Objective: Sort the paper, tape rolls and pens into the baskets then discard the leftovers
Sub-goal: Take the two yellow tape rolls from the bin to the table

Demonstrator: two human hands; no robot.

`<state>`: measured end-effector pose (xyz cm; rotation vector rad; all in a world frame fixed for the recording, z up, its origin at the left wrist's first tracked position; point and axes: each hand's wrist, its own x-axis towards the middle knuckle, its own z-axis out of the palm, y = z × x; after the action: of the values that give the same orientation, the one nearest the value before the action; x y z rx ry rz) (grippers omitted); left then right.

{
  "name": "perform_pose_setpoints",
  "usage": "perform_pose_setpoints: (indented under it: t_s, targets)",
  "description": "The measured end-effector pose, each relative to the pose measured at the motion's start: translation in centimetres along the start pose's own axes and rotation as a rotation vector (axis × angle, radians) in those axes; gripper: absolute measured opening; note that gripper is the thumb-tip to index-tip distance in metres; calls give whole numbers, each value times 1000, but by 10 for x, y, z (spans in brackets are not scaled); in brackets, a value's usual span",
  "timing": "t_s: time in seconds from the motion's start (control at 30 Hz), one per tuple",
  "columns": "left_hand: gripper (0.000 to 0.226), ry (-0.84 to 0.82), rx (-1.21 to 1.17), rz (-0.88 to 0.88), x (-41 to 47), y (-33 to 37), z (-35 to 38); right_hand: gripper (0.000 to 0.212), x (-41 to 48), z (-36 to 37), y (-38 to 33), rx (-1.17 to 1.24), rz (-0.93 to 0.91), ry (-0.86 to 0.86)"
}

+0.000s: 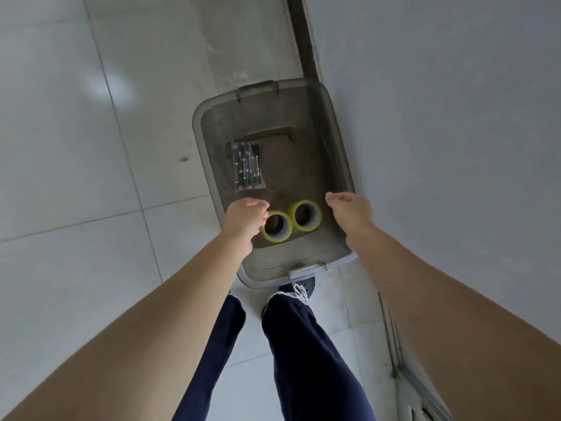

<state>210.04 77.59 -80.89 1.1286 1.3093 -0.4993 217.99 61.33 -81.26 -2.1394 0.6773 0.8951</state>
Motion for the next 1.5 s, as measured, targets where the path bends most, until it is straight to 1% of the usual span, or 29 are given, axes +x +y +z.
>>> perform_pose_setpoints:
  t_s: [0.07, 0.17, 0.27, 0.4, 0.53, 0.67, 0.77, 0.83, 0.9, 0.97, 1.07, 1.23, 1.5]
  targets:
    - [19, 18, 2, -29, 35, -21, 10, 14, 34, 14, 21, -21, 15, -46]
    - [30, 41, 17, -88, 87, -48, 28, 36, 84, 35, 51, -43, 40, -121]
    - [33, 36, 4, -119, 132, -70, 41, 46, 126, 56, 74, -96, 57, -147]
    - [35, 59, -25, -129, 175, -95, 54, 54, 168, 77, 94, -118, 72, -163]
    - [51, 121, -83, -219, 209, -115, 66, 55, 202, 90, 109, -94, 98, -167]
    - [60, 154, -141, -315, 231, -132, 72, 62, 227, 98, 121, -68, 217, -186]
    - [59, 144, -158, -342, 243, -143, 73, 67, 237, 101, 125, 28, 348, -216]
    - [54, 130, -173, -361, 248, -147, 74, 62, 241, 103, 128, 158, 390, -261]
    - [50, 111, -236, -393, 251, -151, 74, 51, 244, 104, 131, 241, 402, -319]
    - [47, 83, -306, -415, 253, -153, 74, 42, 246, 105, 135, 231, 395, -365]
    - [46, 35, -409, -418, 256, -158, 76, 30, 252, 108, 139, 201, 380, -391]
    - [47, -2, -517, -394, 260, -162, 78, 30, 258, 111, 142, 212, 382, -443]
    - [45, 7, -497, -364, 261, -148, 79, 29, 255, 111, 141, 304, 359, -432]
